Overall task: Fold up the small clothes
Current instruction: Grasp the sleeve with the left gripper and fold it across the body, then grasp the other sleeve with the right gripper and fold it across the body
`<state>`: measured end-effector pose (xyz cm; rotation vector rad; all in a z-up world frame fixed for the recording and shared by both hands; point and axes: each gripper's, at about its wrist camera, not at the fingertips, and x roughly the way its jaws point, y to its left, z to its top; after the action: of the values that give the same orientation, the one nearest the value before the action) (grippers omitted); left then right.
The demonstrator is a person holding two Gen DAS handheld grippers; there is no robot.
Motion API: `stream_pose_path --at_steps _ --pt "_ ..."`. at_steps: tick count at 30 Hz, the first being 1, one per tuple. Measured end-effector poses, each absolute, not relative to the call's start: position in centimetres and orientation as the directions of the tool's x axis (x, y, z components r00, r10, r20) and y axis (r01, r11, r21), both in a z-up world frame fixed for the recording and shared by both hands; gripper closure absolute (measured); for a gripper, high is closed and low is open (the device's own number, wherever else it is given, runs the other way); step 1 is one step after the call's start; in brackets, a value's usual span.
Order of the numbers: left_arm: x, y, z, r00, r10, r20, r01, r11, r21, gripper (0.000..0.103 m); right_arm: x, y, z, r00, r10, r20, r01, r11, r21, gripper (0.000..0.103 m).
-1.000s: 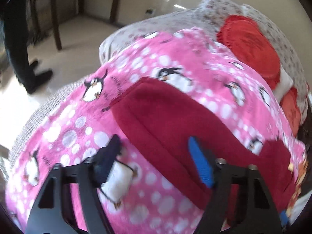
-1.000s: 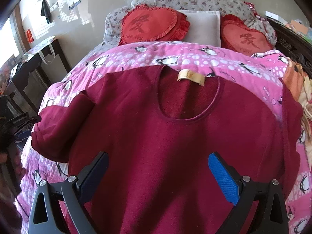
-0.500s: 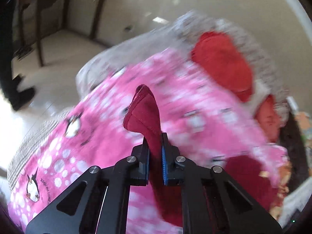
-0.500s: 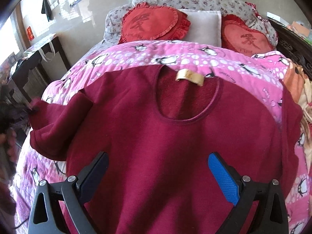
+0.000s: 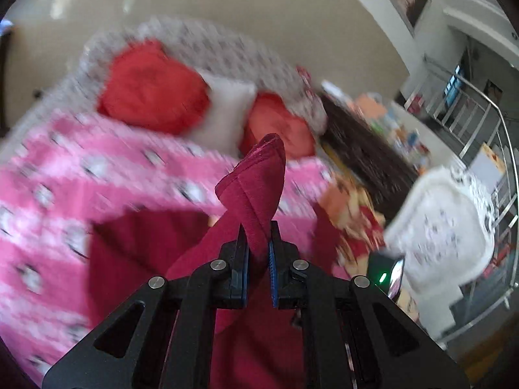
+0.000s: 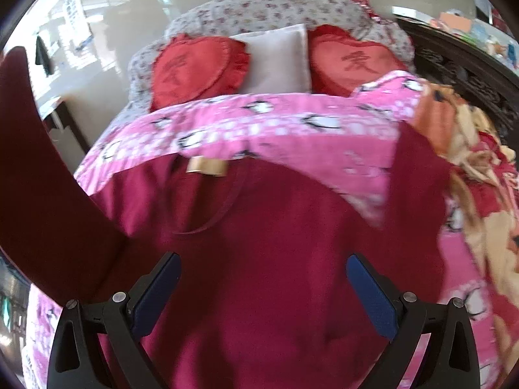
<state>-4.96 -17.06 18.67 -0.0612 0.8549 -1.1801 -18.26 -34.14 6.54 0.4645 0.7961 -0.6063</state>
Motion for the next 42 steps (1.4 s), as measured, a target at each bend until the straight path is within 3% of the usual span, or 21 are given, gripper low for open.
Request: stream_pose_path --at_steps 8,11,13,15,16,17,19,21,25,30,32,33,35,38,42 --pt "-9.3 -24.7 6.2 0.022 -0.661 -0.750 0.823 0.438 -0.363 0.094 -24.3 -38.4 5.2 0.522 -0.314 -0.793 0.720 0.660 0.213 0.002" --pt "-9.8 -24.6 4.6 0.007 -0.606 -0.795 0.837 0.438 -0.327 0.092 -25.5 -39.2 5.1 0.527 -0.293 -0.798 0.727 0.642 0.244 0.002" --pt "-10.0 -22.9 5.8 -0.027 -0.623 -0.782 0.845 0.403 -0.351 0.087 -25.5 -39.1 5.7 0.556 -0.275 -0.784 0.704 0.657 0.269 0.002" --pt "-10.2 -20.5 7.9 -0.047 -0.656 -0.753 0.864 0.352 -0.360 0.078 -25.2 -38.7 6.2 0.585 -0.260 -0.768 0.674 0.683 0.282 0.002" --pt "-10.3 -19.4 8.8 -0.040 -0.669 -0.743 0.873 0.338 -0.352 0.061 -24.8 -38.4 6.5 0.605 -0.244 -0.758 0.650 0.701 0.294 0.002" --pt "-10.3 -18.5 9.4 -0.027 -0.678 -0.734 0.880 0.332 -0.340 0.036 -24.3 -38.1 6.7 0.623 -0.220 -0.750 0.624 0.719 0.307 0.002" --pt "-9.6 -15.7 10.4 0.030 -0.702 -0.711 0.886 0.348 -0.307 0.021 -23.2 -37.5 6.7 0.639 -0.179 -0.748 0.579 0.753 0.314 0.002" --pt "-8.4 -14.0 10.1 0.089 -0.696 -0.712 0.883 0.387 -0.267 0.021 -21.9 -36.5 6.5 0.635 -0.168 -0.754 0.548 0.786 0.286 0.002" --pt "-5.4 -12.8 7.4 0.259 -0.558 -0.788 0.819 0.559 -0.127 0.022 -20.2 -35.6 6.7 0.631 -0.175 -0.756 0.527 0.812 0.252 0.002" --pt "-5.1 -11.7 4.6 0.258 -0.507 -0.823 0.792 0.599 -0.120 0.022 -17.6 -35.7 7.5 0.675 -0.150 -0.723 0.494 0.819 0.292 0.002" --pt "-5.6 -11.9 4.3 0.280 -0.497 -0.821 0.795 0.599 -0.091 0.022 -15.6 -35.5 6.1 0.616 -0.131 -0.777 0.490 0.836 0.247 0.002" --pt "-5.9 -11.9 4.3 0.290 -0.495 -0.819 0.799 0.596 -0.077 0.022 -15.2 -35.4 5.6 0.586 -0.127 -0.800 0.490 0.842 0.226 0.004" --pt "-5.9 -11.7 4.2 0.287 -0.497 -0.819 0.803 0.591 -0.077 0.022 -15.6 -34.8 4.2 0.516 -0.110 -0.850 0.462 0.871 0.168 0.019" --pt "-4.9 -11.7 4.0 0.264 -0.511 -0.818 0.799 0.591 -0.111 0.022 -18.5 -34.9 2.9 0.430 -0.184 -0.884 0.490 0.870 0.058 0.019" --pt "-4.8 -11.7 4.2 0.258 -0.523 -0.813 0.784 0.605 -0.140 0.022 -21.1 -35.3 4.5 0.502 -0.152 -0.851 0.484 0.865 0.132 0.019"
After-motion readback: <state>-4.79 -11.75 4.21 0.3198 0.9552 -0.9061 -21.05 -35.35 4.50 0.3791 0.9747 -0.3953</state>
